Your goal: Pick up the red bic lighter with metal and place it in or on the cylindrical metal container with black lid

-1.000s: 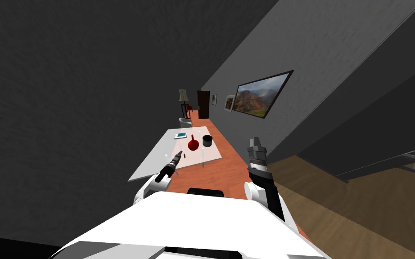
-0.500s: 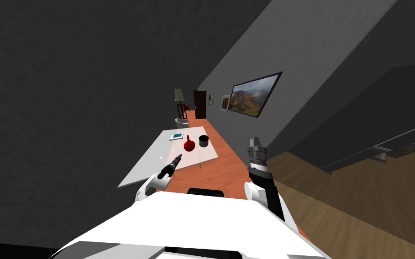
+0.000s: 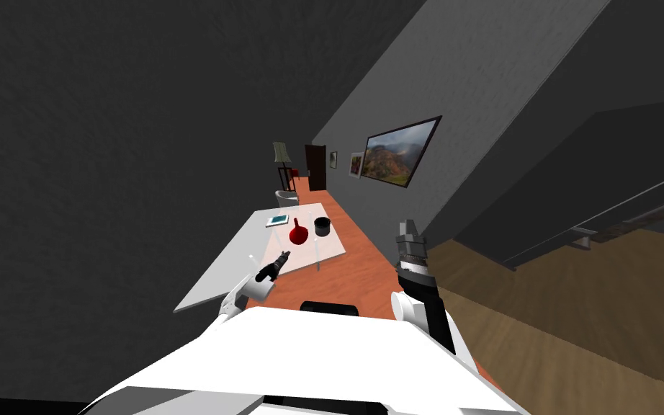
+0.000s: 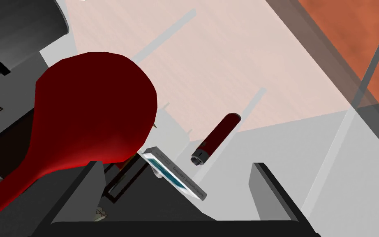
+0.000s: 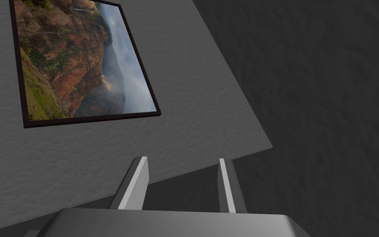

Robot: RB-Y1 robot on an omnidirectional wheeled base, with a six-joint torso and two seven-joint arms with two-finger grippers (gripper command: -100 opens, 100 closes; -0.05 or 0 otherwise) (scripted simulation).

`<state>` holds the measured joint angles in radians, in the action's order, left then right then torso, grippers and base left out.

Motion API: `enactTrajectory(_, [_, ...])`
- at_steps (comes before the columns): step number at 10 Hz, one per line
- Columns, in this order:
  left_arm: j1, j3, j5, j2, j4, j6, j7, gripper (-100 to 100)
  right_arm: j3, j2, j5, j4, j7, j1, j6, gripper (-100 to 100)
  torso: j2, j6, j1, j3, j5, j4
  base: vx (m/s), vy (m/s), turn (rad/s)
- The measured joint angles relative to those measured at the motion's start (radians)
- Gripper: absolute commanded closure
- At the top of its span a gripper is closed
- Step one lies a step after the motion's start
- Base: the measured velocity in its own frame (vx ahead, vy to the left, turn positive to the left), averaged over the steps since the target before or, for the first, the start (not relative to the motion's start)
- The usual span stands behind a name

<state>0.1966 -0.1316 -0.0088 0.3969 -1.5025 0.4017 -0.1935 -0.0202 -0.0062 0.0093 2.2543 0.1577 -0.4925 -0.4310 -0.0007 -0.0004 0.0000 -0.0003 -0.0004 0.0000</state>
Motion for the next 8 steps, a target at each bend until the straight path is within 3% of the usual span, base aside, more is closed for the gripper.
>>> enactTrajectory(2, [-0.043,-0.022,0.026,0.046,0.070,0.048,-0.033,-100,0.000,0.000,0.000,0.000,0.000,0.000,0.000,0,-0.001,0.000,0.001,-0.001,0.000,0.000,0.035,0.008,-0.104])
enactTrajectory(8, [-0.105,-0.064,0.067,0.120,0.137,0.186,-0.107,-100,0.000,0.000,0.000,0.000,0.000,0.000,0.000,0,0.000,0.000,0.002,0.000,0.000,0.000,0.029,0.013,-0.108])
